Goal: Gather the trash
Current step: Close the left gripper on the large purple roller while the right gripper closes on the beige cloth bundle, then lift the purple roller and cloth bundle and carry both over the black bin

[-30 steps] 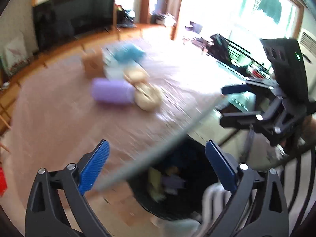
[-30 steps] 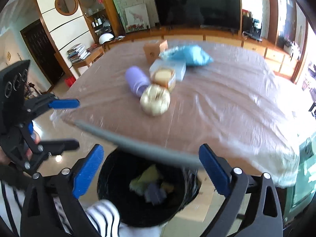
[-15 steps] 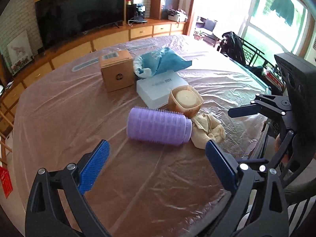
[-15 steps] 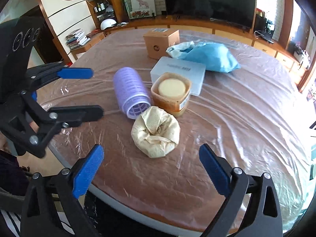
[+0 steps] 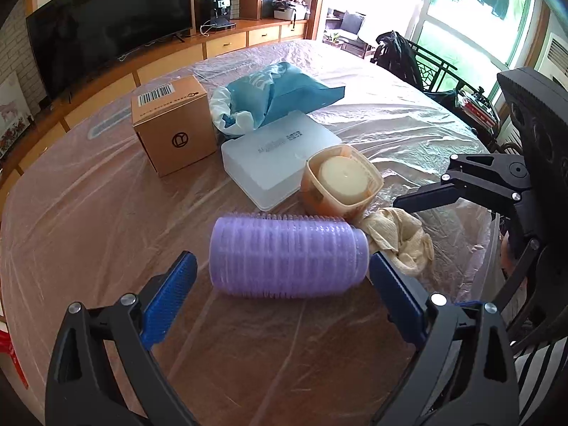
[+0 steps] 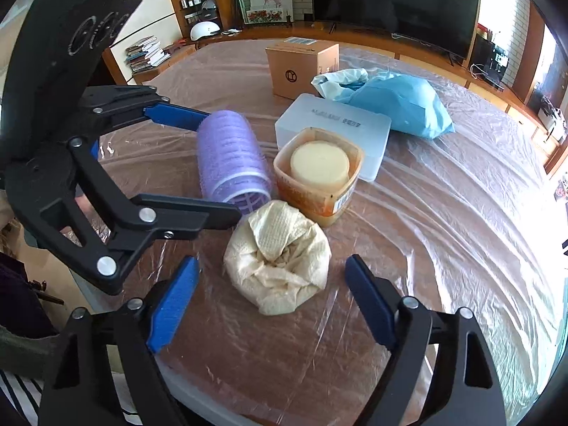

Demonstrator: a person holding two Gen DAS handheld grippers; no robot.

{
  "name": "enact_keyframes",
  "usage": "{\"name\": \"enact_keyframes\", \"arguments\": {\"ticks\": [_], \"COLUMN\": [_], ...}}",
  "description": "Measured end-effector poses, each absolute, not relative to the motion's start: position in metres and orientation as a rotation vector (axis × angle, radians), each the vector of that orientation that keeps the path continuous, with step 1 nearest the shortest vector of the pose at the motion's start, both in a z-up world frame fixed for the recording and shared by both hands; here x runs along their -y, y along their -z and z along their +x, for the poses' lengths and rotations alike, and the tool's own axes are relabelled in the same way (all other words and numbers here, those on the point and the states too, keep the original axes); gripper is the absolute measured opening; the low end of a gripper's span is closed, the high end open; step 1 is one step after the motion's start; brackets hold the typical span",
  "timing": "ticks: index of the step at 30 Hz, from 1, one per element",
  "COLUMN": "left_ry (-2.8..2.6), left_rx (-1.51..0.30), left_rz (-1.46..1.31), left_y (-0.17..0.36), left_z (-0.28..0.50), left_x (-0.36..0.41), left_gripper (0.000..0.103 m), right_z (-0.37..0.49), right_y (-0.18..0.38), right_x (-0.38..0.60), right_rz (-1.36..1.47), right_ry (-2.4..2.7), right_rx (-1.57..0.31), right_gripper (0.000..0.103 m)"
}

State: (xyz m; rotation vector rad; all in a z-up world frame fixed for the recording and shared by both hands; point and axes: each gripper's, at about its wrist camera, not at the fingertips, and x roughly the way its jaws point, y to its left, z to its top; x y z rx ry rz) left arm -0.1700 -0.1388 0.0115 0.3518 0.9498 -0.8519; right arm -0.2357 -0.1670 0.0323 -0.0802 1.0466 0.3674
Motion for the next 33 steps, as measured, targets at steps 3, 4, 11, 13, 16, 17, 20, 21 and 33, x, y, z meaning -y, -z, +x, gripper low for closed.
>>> {"name": "enact_keyframes", "arguments": {"ticks": [3, 4, 11, 13, 16, 17, 20, 21, 33], "left_ry": [0.854, 0.854, 0.856, 0.855, 0.847, 0.842, 0.824, 0.818, 0.75], "left_rx": [-0.948, -0.946, -0.94, -0.944, -0.941, -0.94, -0.943, -0.944, -0.932], "left_rz": [0.349, 0.349, 0.342, 0.343, 0.353, 0.356, 0.357, 0.356, 0.333], "left_y": [-0.01, -0.01, -0.009, -0.008, -0.008, -0.008, -0.009, -0.009, -0.018], "left_z": [-0.168, -0.167, -0.166, -0.165, -0.166, -0.166, -0.165, -0.165, -0.173], "left_x": [0.139, 0.139, 0.135, 0.135, 0.135, 0.135, 0.133, 0.133, 0.122], "left_gripper": [0.098, 0.098, 0.091, 0.088, 0.083, 0.081, 0.081, 0.081, 0.08], "right_z": [-0.226, -0.225, -0.227, -0.228, -0.228, -0.228, -0.229, -0.229, -0.235], "right_y": [-0.033, -0.033, -0.03, -0.03, -0.03, -0.03, -0.031, -0.031, -0.044], "right_x": [0.165, 0.164, 0.159, 0.16, 0.162, 0.164, 0.17, 0.171, 0.198], "right_rz": [-0.104, -0.114, -0.19, -0.186, -0.175, -0.166, -0.129, -0.117, 0.004], "right_ry": [-0.36, -0.356, -0.337, -0.334, -0.331, -0.336, -0.345, -0.347, -0.349], "right_rx": [-1.039, -1.035, -1.0, -0.995, -0.994, -0.995, -0.999, -1.002, -0.992], "right_gripper": [0.075, 0.074, 0.063, 0.058, 0.051, 0.051, 0.05, 0.05, 0.05]}}
